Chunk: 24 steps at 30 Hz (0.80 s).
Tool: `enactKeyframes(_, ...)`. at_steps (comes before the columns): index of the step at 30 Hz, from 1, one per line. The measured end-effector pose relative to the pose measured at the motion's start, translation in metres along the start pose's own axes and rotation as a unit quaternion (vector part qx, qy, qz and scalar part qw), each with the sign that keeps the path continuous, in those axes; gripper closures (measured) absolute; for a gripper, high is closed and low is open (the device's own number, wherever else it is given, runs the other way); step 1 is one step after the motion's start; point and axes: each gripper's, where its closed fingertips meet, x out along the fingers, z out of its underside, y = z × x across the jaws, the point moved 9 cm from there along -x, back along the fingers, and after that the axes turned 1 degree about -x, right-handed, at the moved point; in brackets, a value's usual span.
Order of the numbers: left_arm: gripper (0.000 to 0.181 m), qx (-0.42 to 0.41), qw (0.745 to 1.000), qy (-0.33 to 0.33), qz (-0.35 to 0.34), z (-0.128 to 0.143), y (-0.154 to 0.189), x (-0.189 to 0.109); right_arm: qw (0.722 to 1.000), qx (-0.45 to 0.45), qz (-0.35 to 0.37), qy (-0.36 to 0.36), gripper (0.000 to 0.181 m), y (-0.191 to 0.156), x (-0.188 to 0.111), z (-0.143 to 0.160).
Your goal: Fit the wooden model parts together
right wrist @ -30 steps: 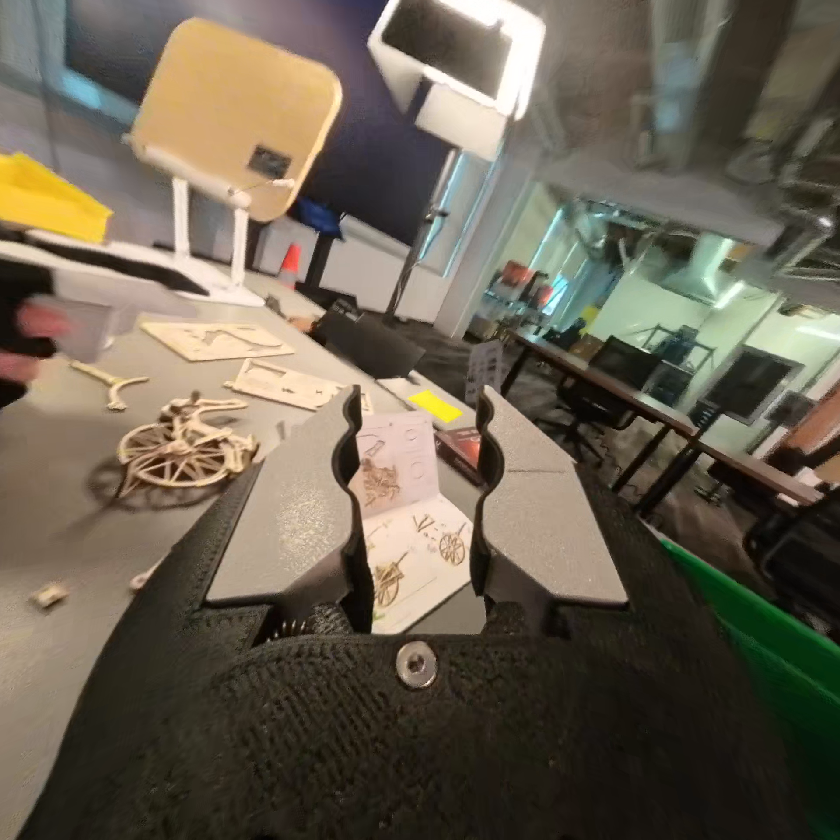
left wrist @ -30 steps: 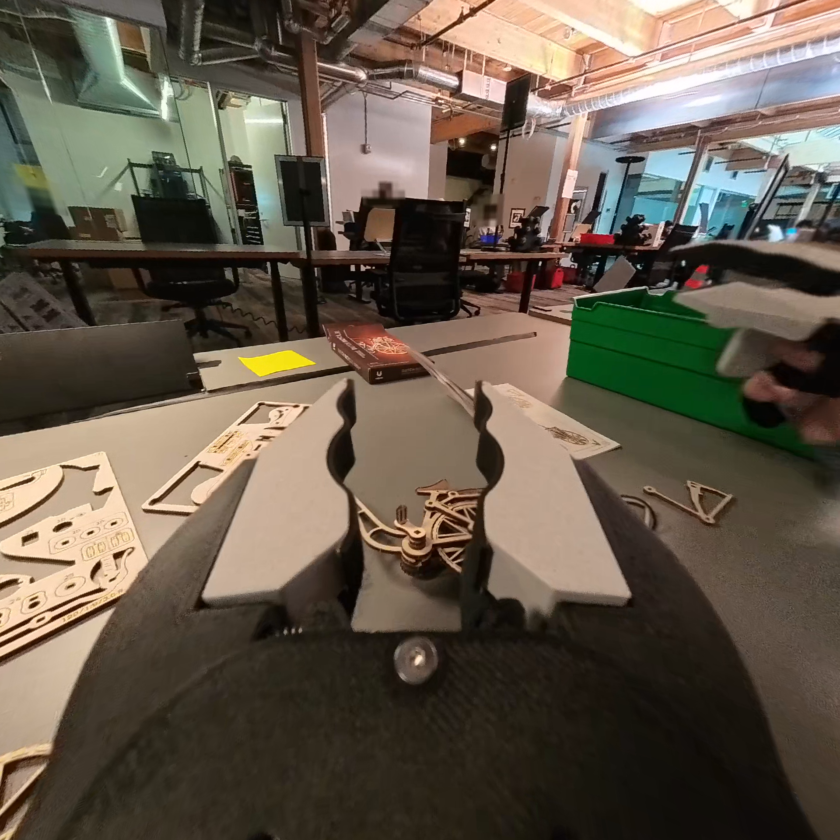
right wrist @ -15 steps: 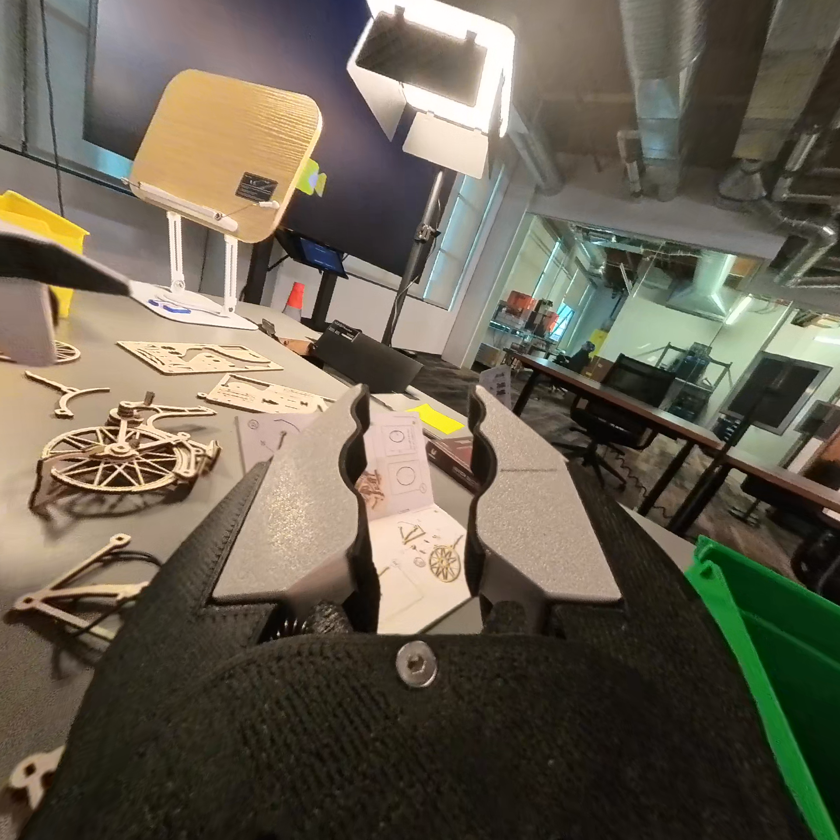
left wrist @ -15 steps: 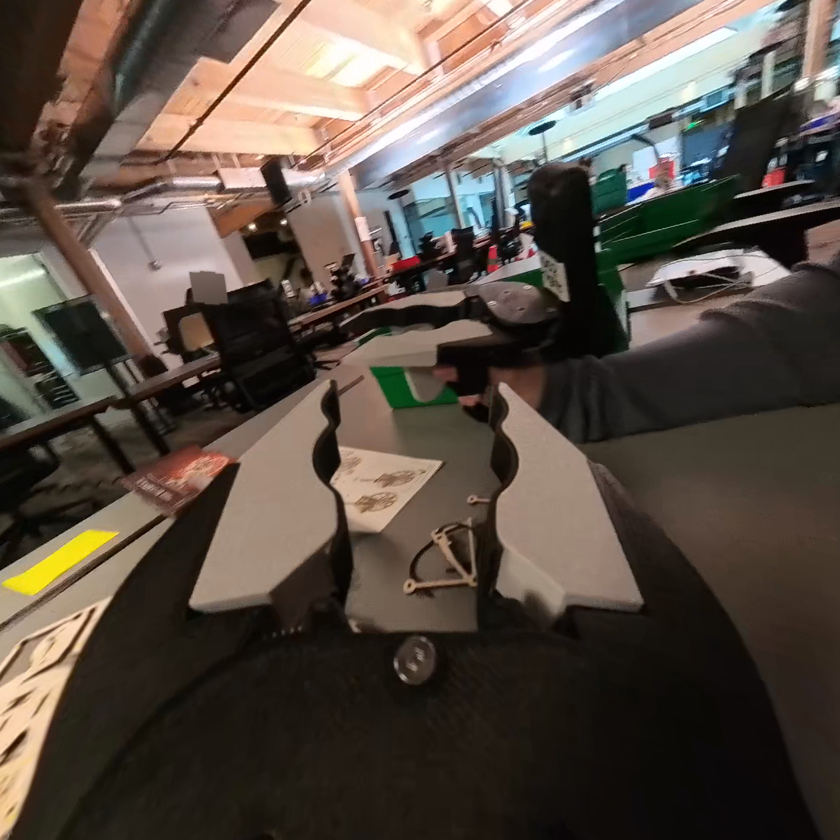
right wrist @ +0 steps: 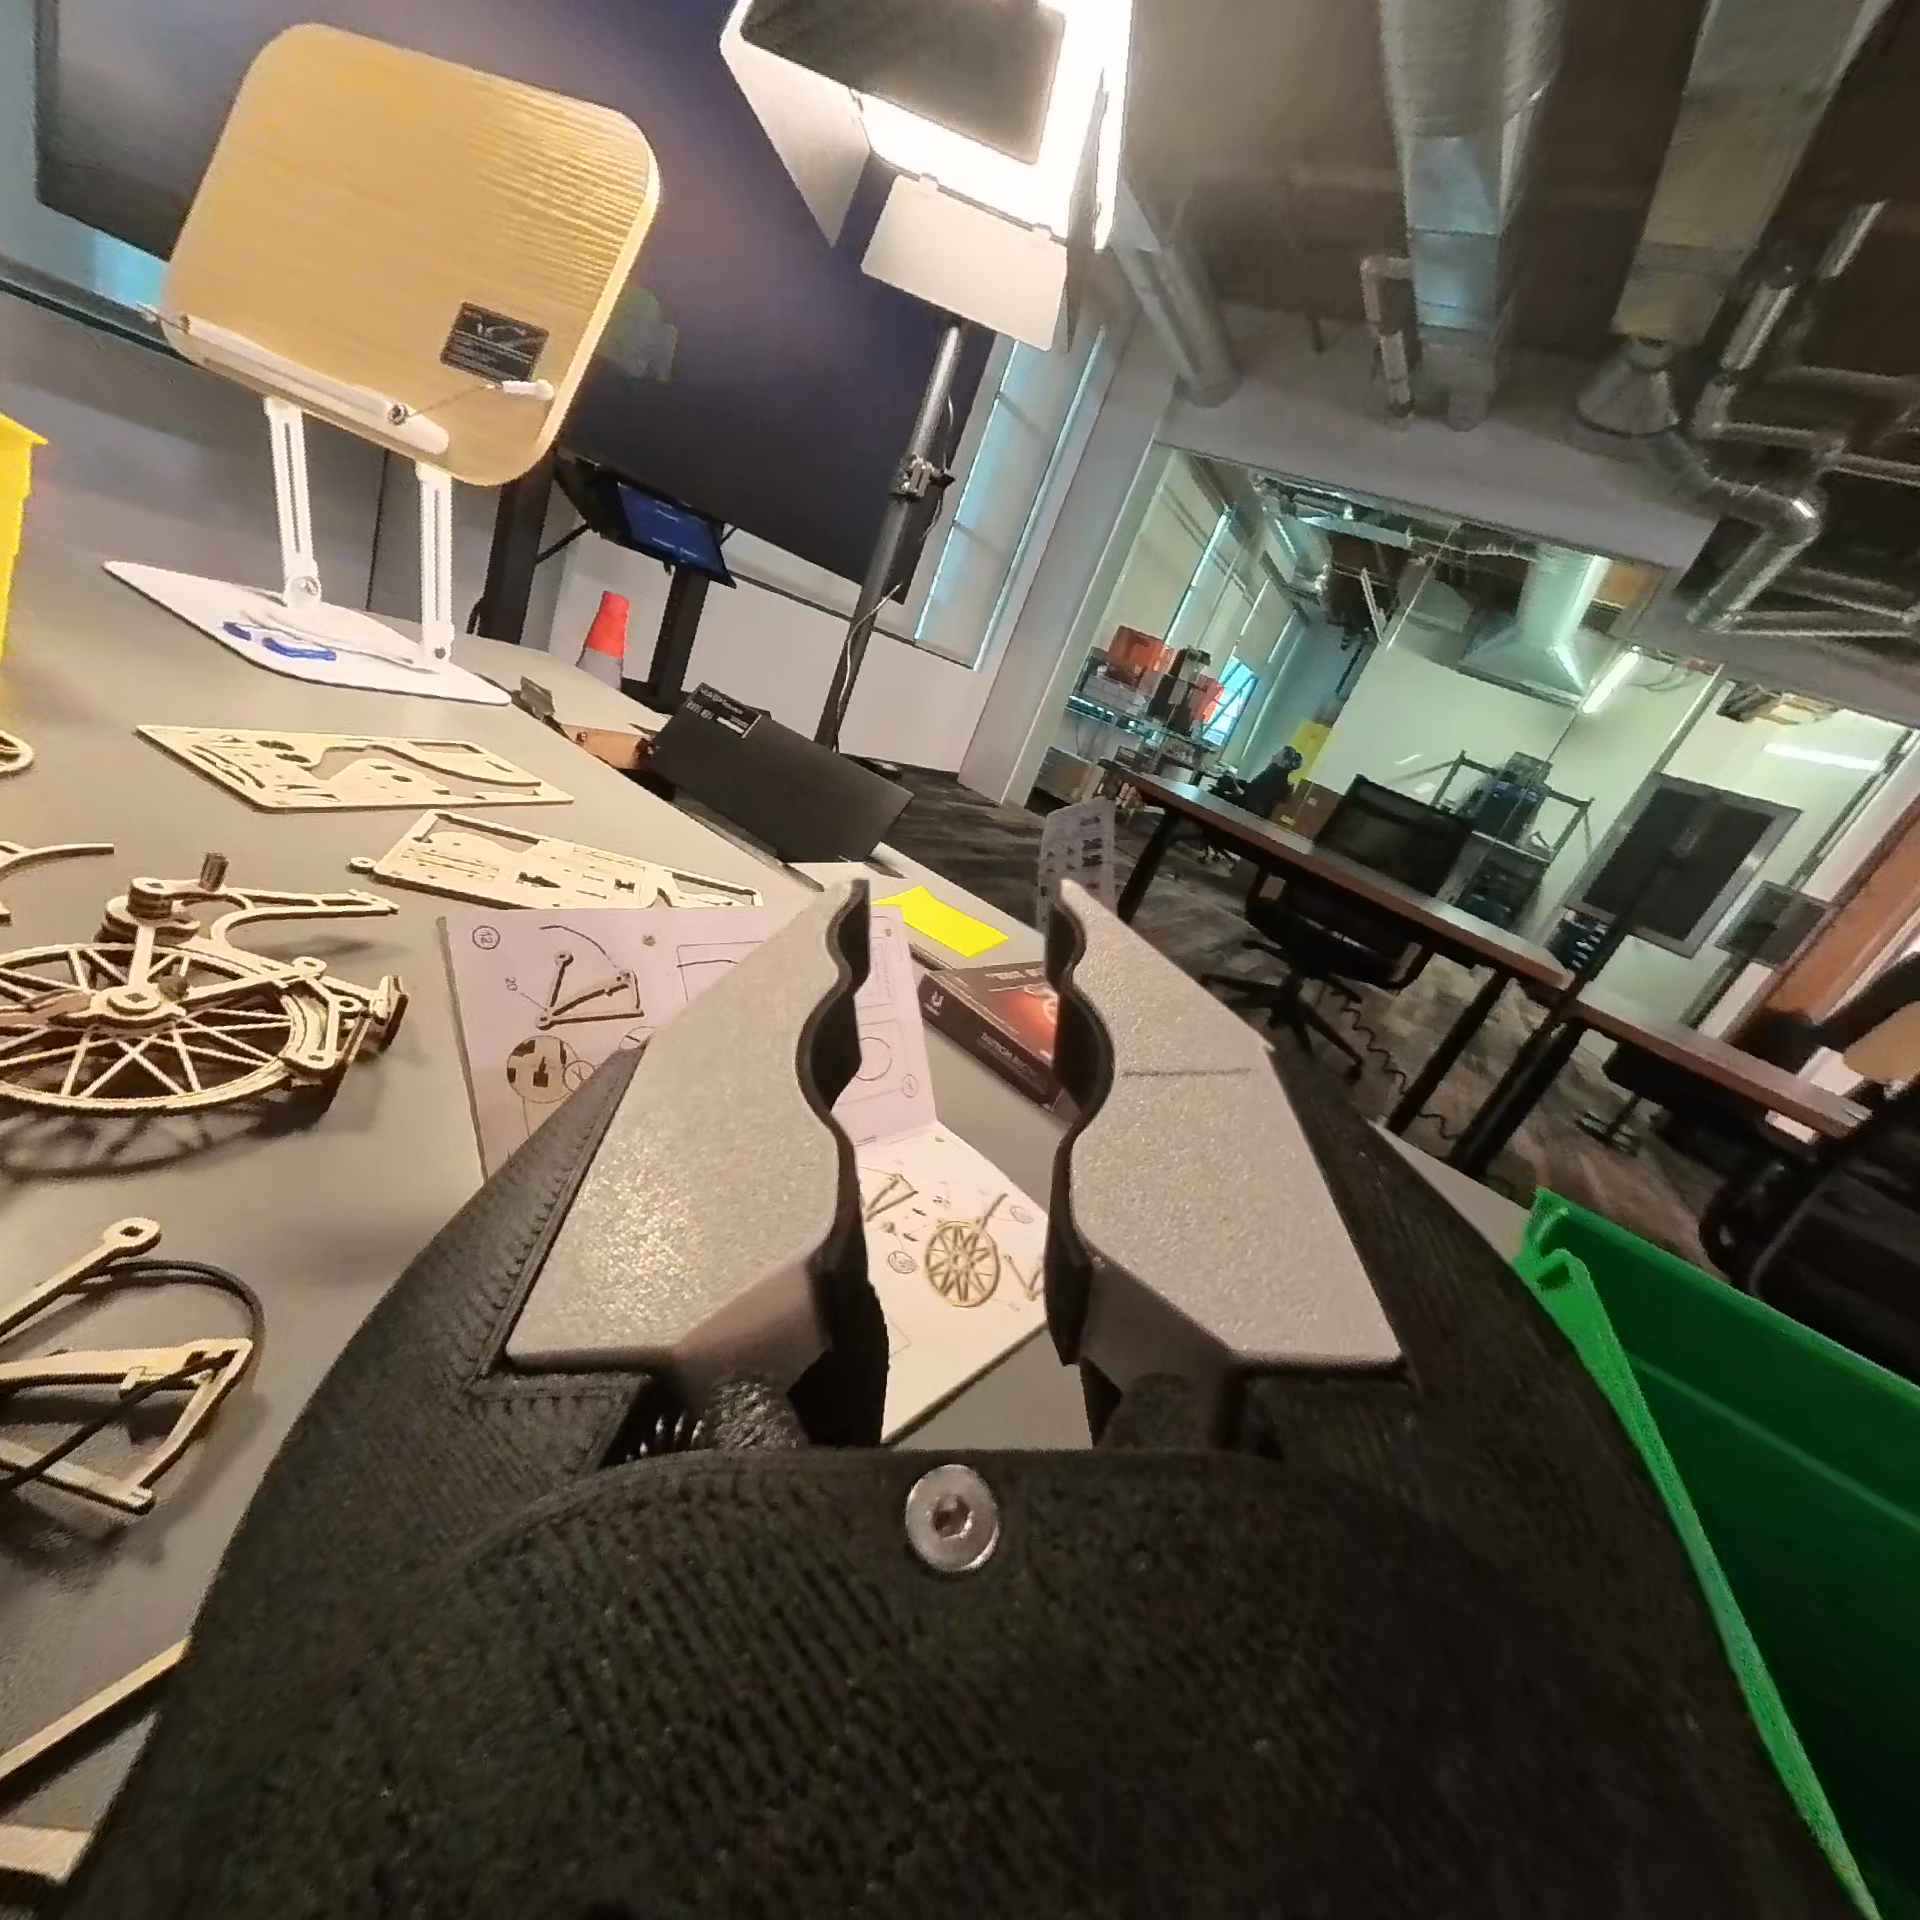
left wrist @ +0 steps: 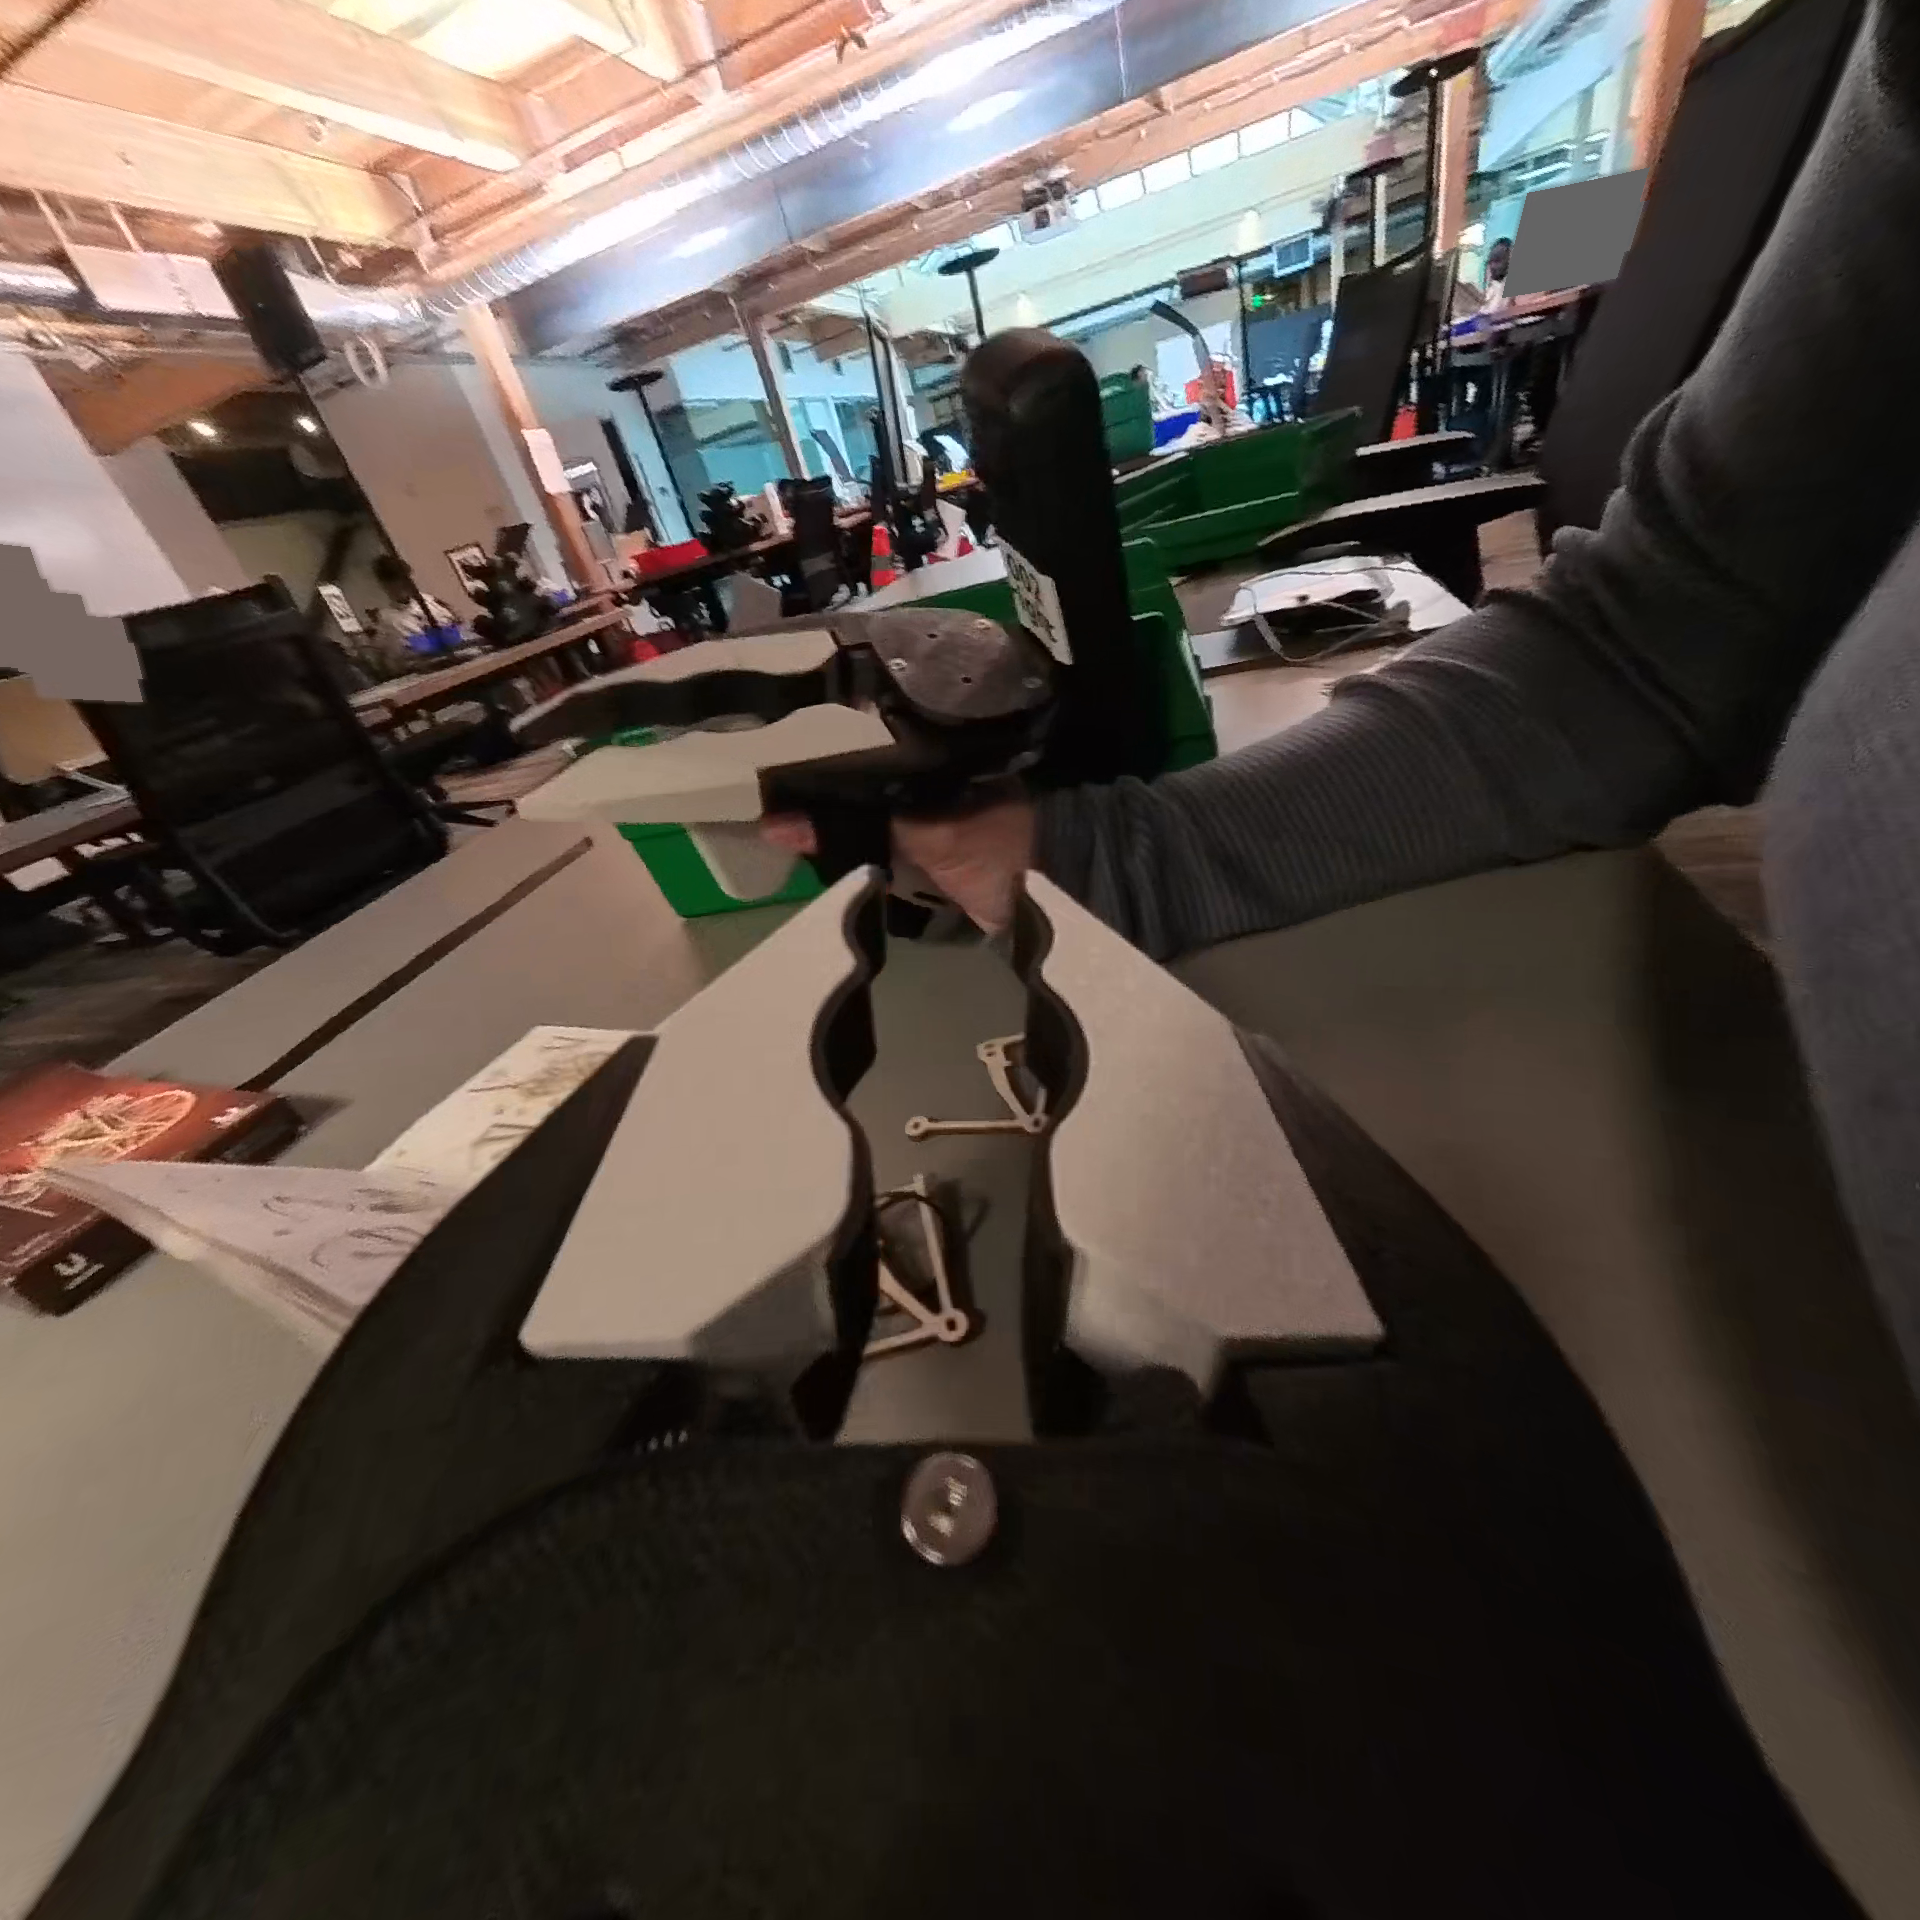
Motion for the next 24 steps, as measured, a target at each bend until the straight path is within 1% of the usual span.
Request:
enactKeyframes(2, 0.163, -0.008, 1.000, -0.004, 0.002, 0.001, -0.001, 0.000, 1.000, 0.002, 0.002, -0.002, 0.150, 0.001, 0.000, 0.001)
enactKeyframes(7, 0.164, -0.024, 1.000, 0.000, 0.000, 0.000, -0.002, -0.003, 1.000, 0.003, -0.007, 0.004, 0.151, 0.000, -0.002, 0.000)
enactKeyframes(11, 0.165, -0.071, 0.997, -0.001, -0.008, 0.002, -0.010, -0.004, 1.000, 0.008, -0.005, 0.002, 0.156, 0.002, -0.002, 0.001)
enactKeyframes(17, 0.165, -0.138, 0.990, 0.016, -0.017, 0.003, -0.022, -0.008, 1.000, 0.021, 0.001, 0.003, 0.157, 0.005, -0.003, 0.002)
enactKeyframes(24, 0.164, -0.181, 0.983, 0.026, -0.020, 0.005, -0.029, -0.011, 1.000, 0.020, 0.002, 0.006, 0.157, 0.005, -0.004, 0.001)
